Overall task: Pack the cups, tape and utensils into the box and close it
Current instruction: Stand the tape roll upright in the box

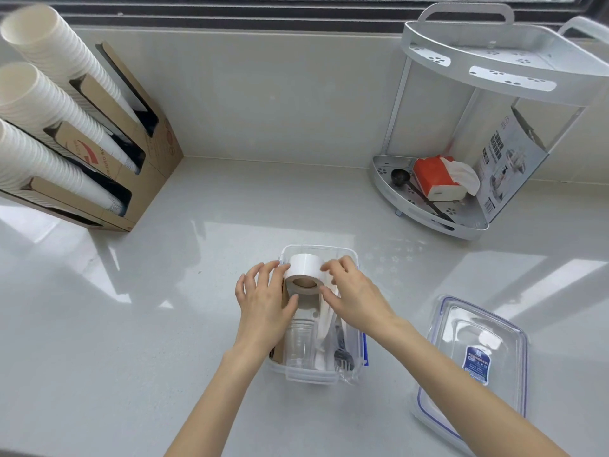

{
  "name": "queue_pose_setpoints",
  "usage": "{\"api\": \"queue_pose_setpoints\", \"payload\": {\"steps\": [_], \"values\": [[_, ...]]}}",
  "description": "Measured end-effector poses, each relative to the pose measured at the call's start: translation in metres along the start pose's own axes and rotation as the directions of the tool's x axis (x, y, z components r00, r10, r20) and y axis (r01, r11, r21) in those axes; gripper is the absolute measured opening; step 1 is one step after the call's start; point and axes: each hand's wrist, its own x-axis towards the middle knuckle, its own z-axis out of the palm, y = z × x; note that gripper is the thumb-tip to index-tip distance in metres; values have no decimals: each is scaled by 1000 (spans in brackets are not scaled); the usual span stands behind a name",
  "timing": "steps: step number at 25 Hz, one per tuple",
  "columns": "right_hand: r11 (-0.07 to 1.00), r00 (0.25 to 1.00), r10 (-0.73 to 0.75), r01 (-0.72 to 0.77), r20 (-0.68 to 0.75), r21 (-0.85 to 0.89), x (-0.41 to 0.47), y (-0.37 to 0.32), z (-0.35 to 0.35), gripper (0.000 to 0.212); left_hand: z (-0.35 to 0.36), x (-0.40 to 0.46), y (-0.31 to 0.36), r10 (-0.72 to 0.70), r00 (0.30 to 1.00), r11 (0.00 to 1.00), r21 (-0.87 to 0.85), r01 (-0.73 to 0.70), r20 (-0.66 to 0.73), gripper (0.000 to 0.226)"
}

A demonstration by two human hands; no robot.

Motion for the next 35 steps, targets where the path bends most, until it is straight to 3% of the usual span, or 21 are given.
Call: {"api": "queue_pose_setpoints", "payload": {"steps": [3,6,11,17,29,31,35], "values": [[998,998,53,-52,17,-33,16,-5,3,41,3,16,0,40,999,998,56,-40,16,45],[997,999,54,-54,5,-48,26,-8,10,39,8,25,-3,43,998,996,75,-46,41,39],[995,993,95,-95,-73,-2,30,-9,18,33,12,31,-1,38,999,997,67,-36,-30,26],[988,984,150,-145,-96,57,38,1,18,33,12,39,5,39,998,996,81,-36,-46,28],[941,983,161,-128,83,-314,44,-6,17,37,12,41,7,-17,986,988,155,-9,163,43],[956,984,154,-125,92,-267,43,-8,15,36,10,40,8,-21,983,989,148,-6,180,42],[988,990,141,-140,-12,60,36,-3,5,36,-1,35,18,35,998,996,75,-39,51,28]]}}
